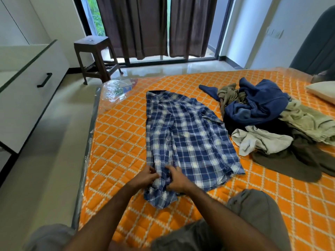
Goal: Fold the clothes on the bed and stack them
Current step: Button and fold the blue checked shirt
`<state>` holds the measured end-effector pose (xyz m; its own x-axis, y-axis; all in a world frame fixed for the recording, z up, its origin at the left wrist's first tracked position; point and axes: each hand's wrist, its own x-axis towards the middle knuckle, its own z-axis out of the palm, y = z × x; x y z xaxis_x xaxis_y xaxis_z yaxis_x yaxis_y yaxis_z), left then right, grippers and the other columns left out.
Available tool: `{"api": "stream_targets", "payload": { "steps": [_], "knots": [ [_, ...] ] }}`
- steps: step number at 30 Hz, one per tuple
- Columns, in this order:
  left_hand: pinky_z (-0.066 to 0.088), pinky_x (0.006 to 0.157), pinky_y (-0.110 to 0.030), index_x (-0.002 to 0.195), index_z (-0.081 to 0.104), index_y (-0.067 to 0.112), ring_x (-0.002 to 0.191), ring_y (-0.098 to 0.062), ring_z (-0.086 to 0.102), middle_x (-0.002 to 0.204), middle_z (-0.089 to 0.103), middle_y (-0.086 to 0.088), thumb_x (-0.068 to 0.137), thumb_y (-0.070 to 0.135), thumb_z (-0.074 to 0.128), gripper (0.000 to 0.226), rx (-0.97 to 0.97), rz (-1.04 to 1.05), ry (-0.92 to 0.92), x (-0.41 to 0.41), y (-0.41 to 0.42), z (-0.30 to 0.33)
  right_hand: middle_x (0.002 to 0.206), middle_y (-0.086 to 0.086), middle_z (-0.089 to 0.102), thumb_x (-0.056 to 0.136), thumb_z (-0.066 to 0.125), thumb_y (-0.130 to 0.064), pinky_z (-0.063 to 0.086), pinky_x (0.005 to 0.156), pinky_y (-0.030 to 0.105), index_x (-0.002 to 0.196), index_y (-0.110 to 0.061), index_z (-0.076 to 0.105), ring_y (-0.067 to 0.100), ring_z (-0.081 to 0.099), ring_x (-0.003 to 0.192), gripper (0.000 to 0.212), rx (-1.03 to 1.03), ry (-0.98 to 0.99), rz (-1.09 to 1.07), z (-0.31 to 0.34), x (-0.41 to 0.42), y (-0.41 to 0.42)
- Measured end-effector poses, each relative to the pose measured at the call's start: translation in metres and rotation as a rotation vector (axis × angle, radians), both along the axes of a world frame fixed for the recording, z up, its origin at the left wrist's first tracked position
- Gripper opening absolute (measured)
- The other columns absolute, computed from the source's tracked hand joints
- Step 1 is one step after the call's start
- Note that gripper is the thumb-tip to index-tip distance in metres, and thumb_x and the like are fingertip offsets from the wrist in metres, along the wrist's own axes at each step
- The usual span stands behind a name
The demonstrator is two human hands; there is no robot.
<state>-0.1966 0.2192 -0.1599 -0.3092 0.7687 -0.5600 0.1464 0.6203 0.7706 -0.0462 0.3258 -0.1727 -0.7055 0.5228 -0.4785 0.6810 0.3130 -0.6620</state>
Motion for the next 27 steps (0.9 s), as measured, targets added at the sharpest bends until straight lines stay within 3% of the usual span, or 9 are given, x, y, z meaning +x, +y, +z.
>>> {"api": "stream_targets", "payload": {
  "steps": [2,4,6,9,12,17,21,24,27],
  "knots": [
    [0.049,0.066,-0.033,0.12,0.046,0.017,0.084,-0.02,0.06,0.105,0.059,-0.006,0.09,0.039,0.071,0.045,0.007,-0.054,0.06,0.003,-0.007,-0.004,0.14,0.005,0.03,0.074,0.084,-0.013,0.055,0.097,0.042,0.157,-0.027,0.019,0.032,0.045,0.129,0.107,0.13,-0.033,0.048,-0.01,0.004,-0.008],
    [0.048,0.067,-0.032,0.116,0.049,0.017,0.082,-0.019,0.059,0.103,0.061,-0.009,0.087,0.04,0.075,0.045,0.071,-0.001,0.05,0.007,-0.012,-0.006,0.137,0.002,0.035,0.075,0.084,-0.023,0.056,0.094,0.044,0.154,-0.032,0.024,0.027,0.05,0.123,0.099,0.207,0.002,0.013,-0.018,0.004,-0.016],
    [0.048,0.065,-0.026,0.118,0.05,0.016,0.078,-0.015,0.06,0.094,0.061,-0.007,0.086,0.034,0.078,0.046,0.115,0.095,-0.002,0.012,-0.015,-0.001,0.133,0.0,0.047,0.083,0.077,-0.018,0.06,0.081,0.039,0.149,-0.029,0.033,0.018,0.061,0.107,0.08,0.135,0.115,-0.107,-0.017,0.004,-0.02],
    [0.045,0.056,-0.017,0.121,0.049,0.016,0.065,-0.005,0.06,0.08,0.055,-0.001,0.083,0.028,0.079,0.05,0.203,0.21,-0.1,0.016,-0.017,0.006,0.098,-0.004,0.064,0.098,0.062,-0.014,0.05,0.059,0.024,0.131,-0.022,0.051,0.005,0.061,0.073,0.036,0.052,0.247,-0.312,-0.006,0.007,-0.021],
    [0.05,0.07,-0.023,0.123,0.052,0.02,0.093,-0.012,0.066,0.1,0.063,-0.006,0.081,0.036,0.078,0.051,0.297,0.326,-0.165,0.021,-0.02,0.014,0.094,-0.008,0.064,0.102,0.057,-0.018,0.055,0.072,0.032,0.105,-0.021,0.062,0.009,0.063,0.085,0.007,0.072,0.388,-0.531,-0.001,0.014,-0.017],
    [0.053,0.082,-0.03,0.113,0.061,0.018,0.107,-0.016,0.062,0.114,0.064,0.002,0.095,0.031,0.064,0.022,0.482,0.526,-0.164,0.037,-0.018,0.023,0.104,0.009,0.066,0.1,0.056,-0.007,0.059,0.083,0.041,0.102,-0.012,0.062,0.024,0.066,0.095,0.008,-0.339,0.554,-0.956,0.004,0.023,-0.013],
    [0.053,0.094,-0.042,0.114,0.068,0.018,0.11,-0.021,0.064,0.117,0.067,-0.002,0.096,0.031,0.064,0.022,0.509,0.568,-0.176,0.04,-0.012,0.028,0.095,0.009,0.064,0.1,0.048,0.002,0.056,0.06,0.032,0.101,-0.008,0.061,0.019,0.063,0.075,0.016,-0.478,0.35,-0.654,0.015,0.031,-0.026],
    [0.056,0.09,-0.034,0.114,0.07,0.016,0.109,-0.016,0.065,0.115,0.07,0.0,0.099,0.026,0.061,0.02,0.504,0.408,-0.097,0.043,-0.009,0.032,0.096,0.006,0.069,0.1,0.048,-0.001,0.059,0.069,0.032,0.107,-0.01,0.068,0.02,0.068,0.085,0.022,-0.492,0.36,-0.525,0.021,0.026,-0.027],
    [0.055,0.08,-0.024,0.111,0.071,0.017,0.1,-0.008,0.067,0.104,0.072,0.006,0.102,0.023,0.055,0.019,0.486,0.228,-0.002,0.049,-0.009,0.042,0.094,0.01,0.069,0.103,0.052,-0.032,0.056,0.077,0.041,0.127,-0.002,0.064,0.026,0.067,0.084,0.04,-0.764,0.478,-0.631,0.027,0.016,-0.024]
  ]
}}
